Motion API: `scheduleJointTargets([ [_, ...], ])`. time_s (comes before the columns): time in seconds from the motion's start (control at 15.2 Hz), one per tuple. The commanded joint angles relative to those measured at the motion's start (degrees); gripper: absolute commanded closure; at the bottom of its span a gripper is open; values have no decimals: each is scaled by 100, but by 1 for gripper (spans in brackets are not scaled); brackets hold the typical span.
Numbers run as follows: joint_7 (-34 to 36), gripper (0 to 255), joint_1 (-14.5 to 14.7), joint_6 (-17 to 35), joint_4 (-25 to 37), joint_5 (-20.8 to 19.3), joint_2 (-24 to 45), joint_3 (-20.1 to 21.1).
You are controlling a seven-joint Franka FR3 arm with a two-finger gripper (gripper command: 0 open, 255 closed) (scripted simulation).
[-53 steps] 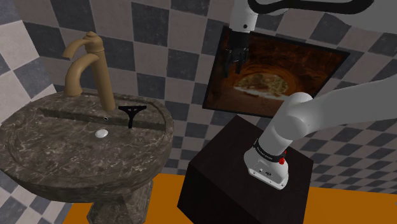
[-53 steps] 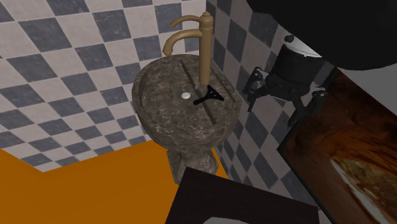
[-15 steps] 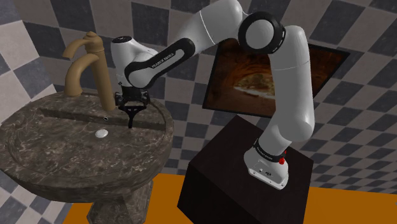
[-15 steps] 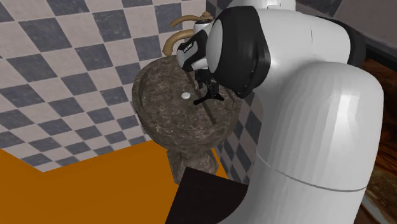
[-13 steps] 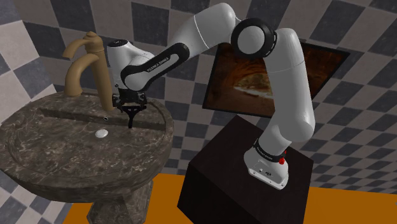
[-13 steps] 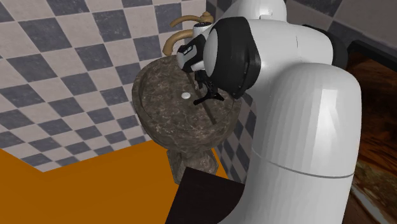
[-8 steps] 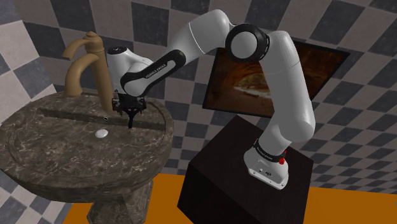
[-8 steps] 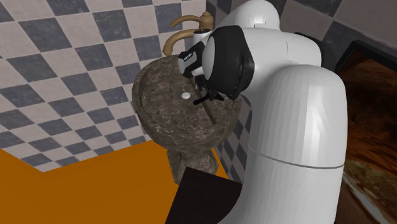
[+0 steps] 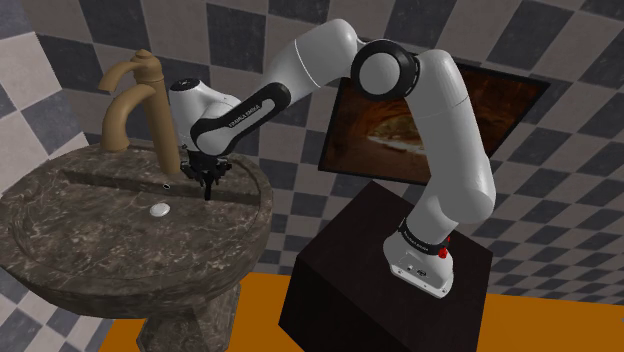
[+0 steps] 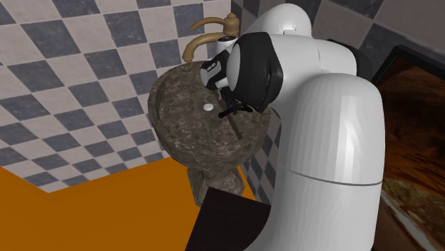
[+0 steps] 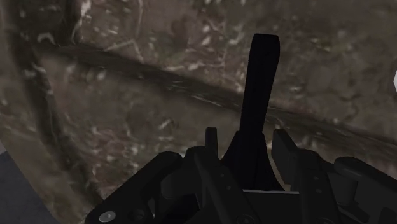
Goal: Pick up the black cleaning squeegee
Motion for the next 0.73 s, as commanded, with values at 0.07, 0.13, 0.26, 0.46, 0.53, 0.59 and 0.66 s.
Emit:
scheduleJointTargets([
  [0.07,-6,255,4,171,-6,1,49,2],
  [0.13,-3,255,6,170,-12,2,43,3],
  [0.26,4,255,3,190,-50,0,24,4],
  [0.46,-20,255,-10,88,-30,27,-57,29],
  [0.53,-31,255,-19,43,-37,41,-110,41],
  [0.59,-42,255,-27,-4,-39,56,-160,54],
  [0.66,-54,255,-34,-51,-42,71,-210,66],
])
